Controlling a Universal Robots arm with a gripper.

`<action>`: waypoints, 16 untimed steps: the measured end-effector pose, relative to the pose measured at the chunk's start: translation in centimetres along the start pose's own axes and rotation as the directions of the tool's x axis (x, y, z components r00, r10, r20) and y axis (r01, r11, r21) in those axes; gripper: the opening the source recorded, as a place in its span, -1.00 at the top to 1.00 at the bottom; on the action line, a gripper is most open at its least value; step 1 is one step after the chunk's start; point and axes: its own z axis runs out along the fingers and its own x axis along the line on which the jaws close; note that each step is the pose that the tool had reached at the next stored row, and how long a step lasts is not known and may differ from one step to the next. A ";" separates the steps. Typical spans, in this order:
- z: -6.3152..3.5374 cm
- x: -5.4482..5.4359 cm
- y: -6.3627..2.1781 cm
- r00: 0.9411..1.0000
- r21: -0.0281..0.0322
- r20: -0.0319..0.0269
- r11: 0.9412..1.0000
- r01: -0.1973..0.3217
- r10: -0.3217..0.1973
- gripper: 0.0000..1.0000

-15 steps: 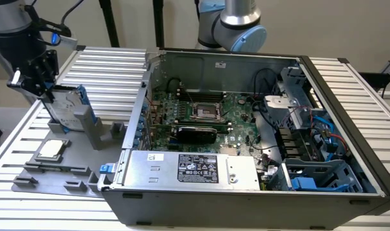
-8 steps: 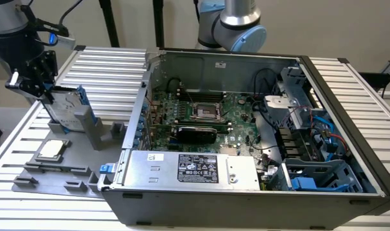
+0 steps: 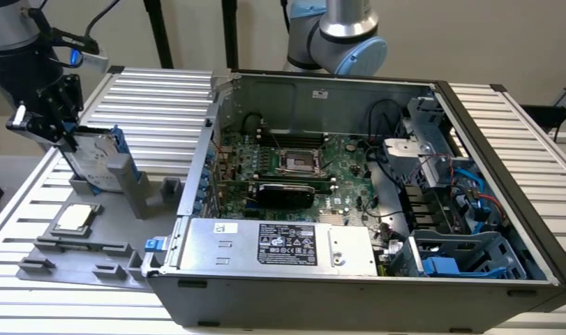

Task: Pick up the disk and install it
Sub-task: 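Pick up the disk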

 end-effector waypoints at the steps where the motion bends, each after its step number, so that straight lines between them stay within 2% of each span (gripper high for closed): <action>1: 0.00 0.0 0.00 1.000 0.000 0.000 1.000 0.000 0.000 0.35; 10: -0.25 0.0 0.00 1.000 0.000 0.000 1.000 0.003 -0.003 0.35; 13: -0.86 0.0 0.01 1.000 0.000 0.000 1.000 0.008 -0.008 0.35; 16: -1.93 0.0 0.01 1.000 0.000 0.000 1.000 0.011 -0.011 0.35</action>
